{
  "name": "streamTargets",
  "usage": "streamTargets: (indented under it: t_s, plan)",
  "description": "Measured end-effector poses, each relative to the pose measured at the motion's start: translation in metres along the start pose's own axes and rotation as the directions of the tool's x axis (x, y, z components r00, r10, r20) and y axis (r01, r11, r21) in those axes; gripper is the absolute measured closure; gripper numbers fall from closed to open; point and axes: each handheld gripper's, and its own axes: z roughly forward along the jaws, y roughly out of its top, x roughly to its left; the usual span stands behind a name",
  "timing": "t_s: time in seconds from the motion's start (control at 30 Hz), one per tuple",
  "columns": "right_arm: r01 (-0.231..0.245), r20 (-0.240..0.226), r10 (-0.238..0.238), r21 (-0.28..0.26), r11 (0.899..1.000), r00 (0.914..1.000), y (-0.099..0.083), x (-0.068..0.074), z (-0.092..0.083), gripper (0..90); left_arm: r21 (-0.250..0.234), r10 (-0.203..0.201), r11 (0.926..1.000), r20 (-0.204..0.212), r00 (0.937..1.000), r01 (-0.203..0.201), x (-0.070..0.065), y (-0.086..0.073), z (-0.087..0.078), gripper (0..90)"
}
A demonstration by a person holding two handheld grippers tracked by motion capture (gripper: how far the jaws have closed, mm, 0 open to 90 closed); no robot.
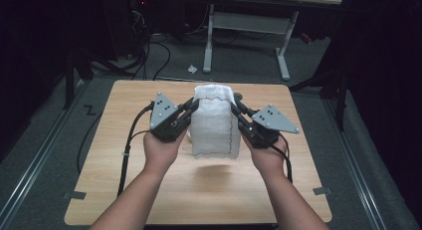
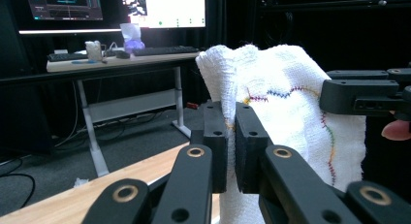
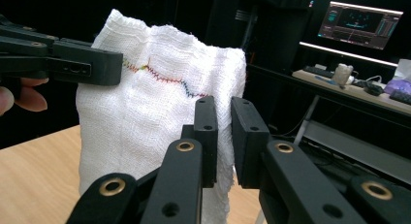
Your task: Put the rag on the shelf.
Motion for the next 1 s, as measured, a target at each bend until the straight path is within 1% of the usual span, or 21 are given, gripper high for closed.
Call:
streamTargets:
  t_s: [0.03,0.1,0.13,0.2,0.23,0.3,0.37,0.43,0.47,0.5,0.53,0.57,0.6,0.63,0.73,0.77,0.8,0.83,0.87,0.9,1.0]
  plan:
    - [0.001,0.01,-0.001,0.003,1.0,0.9999,0.002,-0.004,0.005,82.4,-0.002,-0.004,1.0,0.001,1.0,0.004,0.002,0.001,0.004,85.5]
    - [-0.002,0.015,0.002,0.004,1.0,0.9999,0.004,-0.009,0.01,82.4,-0.006,0.006,1.0,-0.003,1.0,-0.006,0.005,0.003,0.01,85.5]
    - [-0.002,0.015,0.002,0.004,1.0,0.9999,0.004,-0.009,0.01,82.4,-0.004,0.012,0.9999,-0.005,0.9999,-0.013,0.007,0.004,0.012,85.5]
    - [-0.011,0.019,0.011,0.001,1.0,0.9998,0.007,-0.013,0.016,82.5,-0.009,0.017,0.9998,-0.013,0.9998,-0.017,0.009,0.008,0.017,85.6]
    - [-0.01,0.021,0.01,-0.002,1.0,0.9997,0.008,-0.015,0.018,82.6,-0.014,0.022,0.9997,-0.022,0.9995,-0.022,0.013,0.011,0.021,85.6]
    - [-0.013,0.022,0.013,-0.005,1.0,0.9997,0.01,-0.017,0.023,82.6,-0.01,0.024,0.9997,-0.025,0.9994,-0.024,0.015,0.013,0.023,85.6]
    - [-0.015,0.023,0.015,-0.003,1.0,0.9996,0.011,-0.018,0.026,82.5,-0.003,0.042,0.9991,-0.036,0.9985,-0.042,0.018,0.018,0.026,85.6]
    - [-0.019,0.022,0.019,0.0,1.0,0.9996,0.013,-0.02,0.032,82.6,-0.01,0.063,0.9979,-0.047,0.9969,-0.063,0.023,0.021,0.03,85.6]
    - [-0.019,0.022,0.019,0.001,1.0,0.9996,0.015,-0.022,0.038,82.5,-0.002,0.057,0.9984,-0.047,0.9973,-0.057,0.025,0.022,0.032,85.6]
    - [-0.019,0.022,0.019,0.001,1.0,0.9996,0.015,-0.022,0.038,82.5,-0.01,0.061,0.9981,-0.05,0.9969,-0.061,0.028,0.023,0.034,85.6]
    - [-0.021,0.021,0.021,0.0,1.0,0.9996,0.016,-0.023,0.04,82.5,0.001,0.052,0.9987,-0.047,0.9976,-0.052,0.03,0.023,0.036,85.6]
    - [-0.028,0.02,0.028,0.002,1.0,0.9994,0.017,-0.026,0.046,82.5,-0.006,0.061,0.9981,-0.051,0.9969,-0.061,0.033,0.024,0.038,85.6]
    - [-0.028,0.02,0.028,0.002,1.0,0.9994,0.017,-0.026,0.046,82.5,-0.005,0.054,0.9985,-0.047,0.9974,-0.055,0.035,0.025,0.04,85.6]
    - [-0.034,0.018,0.034,0.006,0.999,0.9993,0.019,-0.028,0.051,82.5,0.001,0.053,0.9986,-0.047,0.9975,-0.053,0.038,0.026,0.042,85.5]
    - [-0.035,0.021,0.034,0.01,0.999,0.9992,0.021,-0.031,0.056,82.5,0.009,0.046,0.9989,-0.048,0.9978,-0.046,0.043,0.028,0.048,85.5]
    - [-0.038,0.022,0.038,0.012,0.999,0.999,0.022,-0.033,0.058,82.5,0.002,0.052,0.9986,-0.049,0.9974,-0.052,0.045,0.029,0.051,85.5]
    - [-0.044,0.023,0.044,0.015,0.999,0.9988,0.022,-0.034,0.06,82.5,0.003,0.04,0.9992,-0.041,0.9984,-0.039,0.047,0.03,0.054,85.5]
    - [-0.056,0.02,0.055,0.02,0.998,0.9983,0.024,-0.038,0.065,82.5,0.017,0.036,0.9992,-0.043,0.9984,-0.035,0.051,0.031,0.059,85.5]
    - [-0.058,0.019,0.058,0.022,0.998,0.9981,0.025,-0.04,0.068,82.5,0.017,0.036,0.9992,-0.043,0.9984,-0.035,0.051,0.031,0.059,85.4]
    - [-0.058,0.019,0.058,0.022,0.998,0.9981,0.025,-0.04,0.068,82.5,0.015,0.055,0.9984,-0.049,0.9973,-0.054,0.054,0.031,0.062,85.4]
    - [-0.06,0.014,0.06,0.033,0.998,0.9981,0.026,-0.045,0.075,82.5,0.032,0.06,0.9978,-0.053,0.9968,-0.058,0.062,0.031,0.072,85.3]
